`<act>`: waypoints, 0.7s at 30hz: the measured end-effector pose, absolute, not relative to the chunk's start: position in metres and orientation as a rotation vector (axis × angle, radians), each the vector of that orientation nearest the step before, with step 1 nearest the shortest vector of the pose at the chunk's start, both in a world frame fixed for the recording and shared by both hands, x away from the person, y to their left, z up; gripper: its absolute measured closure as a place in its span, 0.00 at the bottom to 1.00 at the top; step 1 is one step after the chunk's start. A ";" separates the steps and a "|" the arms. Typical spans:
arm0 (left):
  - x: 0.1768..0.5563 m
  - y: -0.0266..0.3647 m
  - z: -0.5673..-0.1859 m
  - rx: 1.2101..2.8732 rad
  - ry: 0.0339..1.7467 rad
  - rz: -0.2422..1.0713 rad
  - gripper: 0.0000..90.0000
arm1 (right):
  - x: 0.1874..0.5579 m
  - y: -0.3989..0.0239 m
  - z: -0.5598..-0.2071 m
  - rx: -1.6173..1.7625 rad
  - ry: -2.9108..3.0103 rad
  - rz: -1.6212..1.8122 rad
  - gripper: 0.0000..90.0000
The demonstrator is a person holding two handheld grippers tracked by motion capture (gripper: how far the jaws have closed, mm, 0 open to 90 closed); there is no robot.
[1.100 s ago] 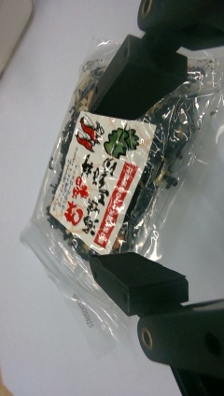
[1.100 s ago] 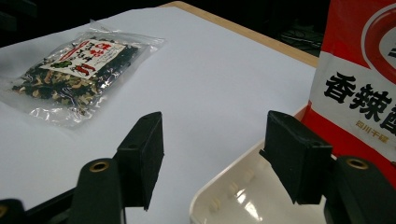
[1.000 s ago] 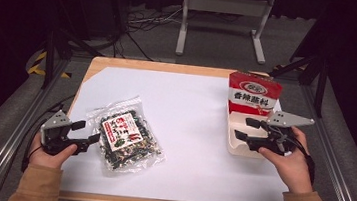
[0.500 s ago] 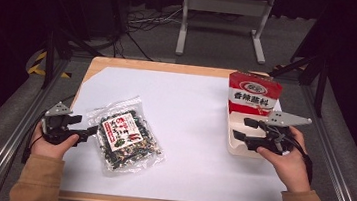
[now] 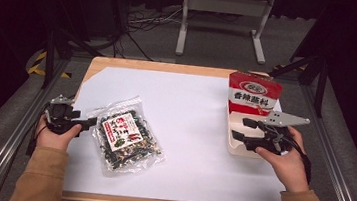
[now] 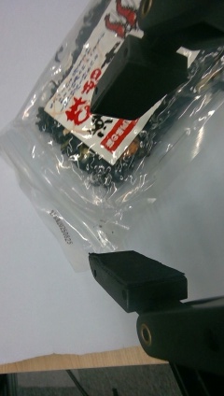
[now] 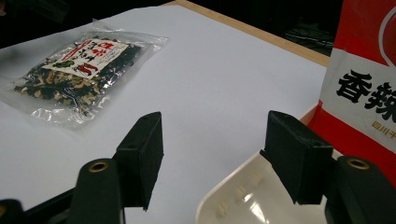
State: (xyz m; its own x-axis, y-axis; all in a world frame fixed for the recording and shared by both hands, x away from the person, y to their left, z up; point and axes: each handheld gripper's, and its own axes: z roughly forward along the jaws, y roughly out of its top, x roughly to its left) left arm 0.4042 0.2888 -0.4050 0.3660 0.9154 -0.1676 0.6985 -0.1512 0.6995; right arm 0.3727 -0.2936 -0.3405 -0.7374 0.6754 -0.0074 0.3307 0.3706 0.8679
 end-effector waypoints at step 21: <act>0.423 0.281 -0.432 1.945 1.542 0.262 0.31 | 0.370 -0.292 -0.346 0.889 2.280 1.316 0.41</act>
State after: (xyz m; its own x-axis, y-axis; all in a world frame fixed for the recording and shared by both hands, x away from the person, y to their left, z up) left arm 0.4229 0.2812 -0.4325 0.2933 0.9292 -0.2249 0.8029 -0.1117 0.5855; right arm 0.3701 -0.2918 -0.3457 -0.7369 0.6760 0.0018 0.3397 0.3680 0.8656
